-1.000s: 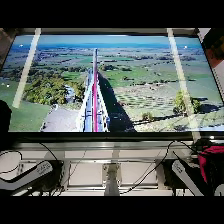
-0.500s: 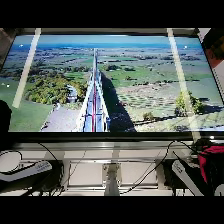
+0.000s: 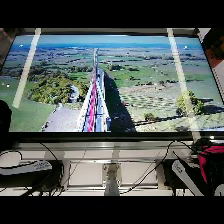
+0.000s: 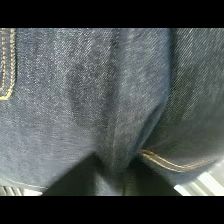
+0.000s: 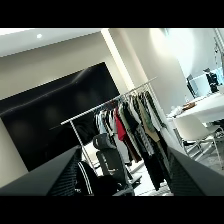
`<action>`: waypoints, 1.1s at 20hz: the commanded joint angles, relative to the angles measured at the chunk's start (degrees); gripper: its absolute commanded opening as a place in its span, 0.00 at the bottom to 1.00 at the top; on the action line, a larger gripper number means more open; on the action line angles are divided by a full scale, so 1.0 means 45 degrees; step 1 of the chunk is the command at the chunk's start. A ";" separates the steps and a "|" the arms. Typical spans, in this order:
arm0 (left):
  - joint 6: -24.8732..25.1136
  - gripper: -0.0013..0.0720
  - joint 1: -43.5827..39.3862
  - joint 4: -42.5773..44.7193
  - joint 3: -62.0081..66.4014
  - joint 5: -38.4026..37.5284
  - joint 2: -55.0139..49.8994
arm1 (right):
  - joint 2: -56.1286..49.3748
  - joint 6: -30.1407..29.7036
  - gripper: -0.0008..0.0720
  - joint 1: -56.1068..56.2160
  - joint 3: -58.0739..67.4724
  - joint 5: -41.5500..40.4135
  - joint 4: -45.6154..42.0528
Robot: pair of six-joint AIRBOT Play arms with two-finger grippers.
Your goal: Fold the clothes and pants, and hang the long-sleeved shirts on hangers.
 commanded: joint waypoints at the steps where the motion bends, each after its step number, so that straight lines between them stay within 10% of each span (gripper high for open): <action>1: -0.0452 0.04 -0.0078 -0.0379 0.0019 -0.0238 -0.0126 | 0.0000 0.0000 0.82 0.0010 0.0015 0.0000 0.0000; 11: -0.1127 0.04 -0.3531 -0.3759 0.1860 -0.0063 0.1836 | 0.0000 0.0000 0.82 0.0010 0.0015 -0.0005 -0.0005; 22: -0.0646 0.03 -1.4047 -0.4809 0.4741 0.0500 0.2599 | -0.0005 0.0000 0.82 0.0010 0.0015 0.0384 -0.0015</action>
